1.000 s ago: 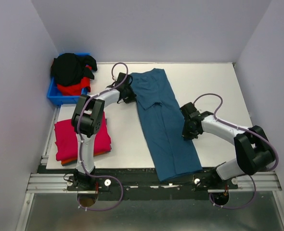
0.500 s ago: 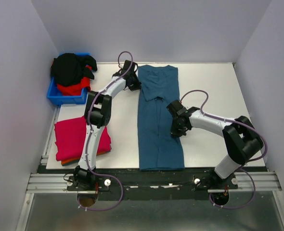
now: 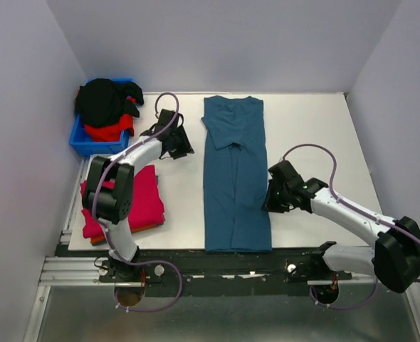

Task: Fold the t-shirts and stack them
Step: Rotate the tshirt 90 degrees, then grab the bottom of the folded rectangular tshirt with both arms

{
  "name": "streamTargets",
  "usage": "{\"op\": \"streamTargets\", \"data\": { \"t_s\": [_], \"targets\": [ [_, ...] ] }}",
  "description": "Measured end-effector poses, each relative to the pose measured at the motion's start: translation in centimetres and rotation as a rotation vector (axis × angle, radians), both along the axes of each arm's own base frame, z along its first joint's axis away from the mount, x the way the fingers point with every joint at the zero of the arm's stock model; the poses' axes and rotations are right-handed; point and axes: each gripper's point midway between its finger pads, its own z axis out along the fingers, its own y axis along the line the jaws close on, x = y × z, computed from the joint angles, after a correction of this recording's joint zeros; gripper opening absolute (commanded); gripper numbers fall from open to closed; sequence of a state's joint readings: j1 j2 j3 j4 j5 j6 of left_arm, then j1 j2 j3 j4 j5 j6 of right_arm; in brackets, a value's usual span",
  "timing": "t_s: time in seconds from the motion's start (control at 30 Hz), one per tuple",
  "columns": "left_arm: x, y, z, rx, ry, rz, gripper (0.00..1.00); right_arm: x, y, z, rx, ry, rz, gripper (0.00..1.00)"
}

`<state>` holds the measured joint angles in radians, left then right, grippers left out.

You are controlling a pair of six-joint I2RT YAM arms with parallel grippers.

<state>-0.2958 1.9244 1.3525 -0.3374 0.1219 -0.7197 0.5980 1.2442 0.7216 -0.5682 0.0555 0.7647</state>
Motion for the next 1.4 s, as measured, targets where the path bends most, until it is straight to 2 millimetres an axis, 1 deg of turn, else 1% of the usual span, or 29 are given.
{"op": "streamTargets", "data": {
  "t_s": [0.03, 0.1, 0.13, 0.2, 0.3, 0.43, 0.5, 0.6, 0.73, 0.8, 0.87, 0.93, 1.03, 1.07, 1.13, 1.23, 1.4],
  "targets": [
    [-1.8, 0.0, 1.1, -0.004, -0.018, -0.014, 0.45, -0.7, -0.1, -0.1, 0.013, 0.006, 0.011, 0.29],
    [-4.6, -0.4, 2.4, -0.013, -0.044, -0.043, 0.46, -2.3, -0.2, -0.3, 0.032, 0.023, 0.03, 0.31],
    [-6.3, -0.9, 3.2, -0.021, -0.065, -0.067, 0.45, -3.1, -0.4, -0.4, 0.036, 0.035, 0.039, 0.32],
    [-9.7, -1.6, 3.7, -0.029, -0.078, -0.11, 0.46, -4.8, -0.7, -0.7, 0.035, 0.065, 0.051, 0.33],
    [-15.1, -2.4, 2.9, -0.034, -0.058, -0.18, 0.5, -7.2, -1.3, -1.0, 0.019, 0.116, 0.056, 0.33],
    [-22.0, -2.5, 1.2, -0.047, -0.003, -0.246, 0.52, -9.9, -1.9, -1.2, 0.032, 0.154, 0.062, 0.32],
    [-24.8, -2.7, 0.8, -0.061, 0.02, -0.272, 0.53, -11.2, -2.2, -1.6, 0.038, 0.177, 0.063, 0.32],
    [-27.5, -3.0, 0.3, -0.08, 0.052, -0.293, 0.54, -13.0, -2.7, -2.6, 0.029, 0.234, 0.066, 0.31],
    [-29.5, -3.0, -0.5, -0.102, 0.089, -0.288, 0.53, -14.9, -3.0, -3.9, 0.029, 0.305, 0.074, 0.3],
    [-30.3, -2.9, -1.3, -0.104, 0.115, -0.281, 0.52, -15.2, -2.9, -4.1, 0.033, 0.325, 0.077, 0.3],
    [-31.4, -2.7, -2.1, -0.105, 0.145, -0.282, 0.53, -15.2, -2.6, -4.0, 0.044, 0.327, 0.08, 0.31],
    [-32.1, -2.7, -2.5, -0.109, 0.164, -0.285, 0.53, -15.2, -2.5, -3.8, 0.053, 0.32, 0.08, 0.33],
    [-32.8, -3.3, -2.4, -0.127, 0.175, -0.297, 0.53, -14.9, -2.2, -2.9, 0.086, 0.284, 0.086, 0.43],
    [-33.0, -3.5, -2.3, -0.135, 0.179, -0.301, 0.53, -14.8, -2.1, -2.5, 0.102, 0.266, 0.089, 0.44],
    [-33.4, -4.1, -2.1, -0.151, 0.18, -0.311, 0.53, -14.6, -1.8, -1.9, 0.133, 0.233, 0.096, 0.43],
    [-33.9, -4.8, -2.0, -0.172, 0.18, -0.325, 0.52, -14.3, -1.6, -1.5, 0.152, 0.211, 0.096, 0.41],
    [-34.8, -5.4, -2.1, -0.186, 0.2, -0.335, 0.52, -14.4, -1.8, -2.5, 0.111, 0.255, 0.084, 0.38]
  ]
}}
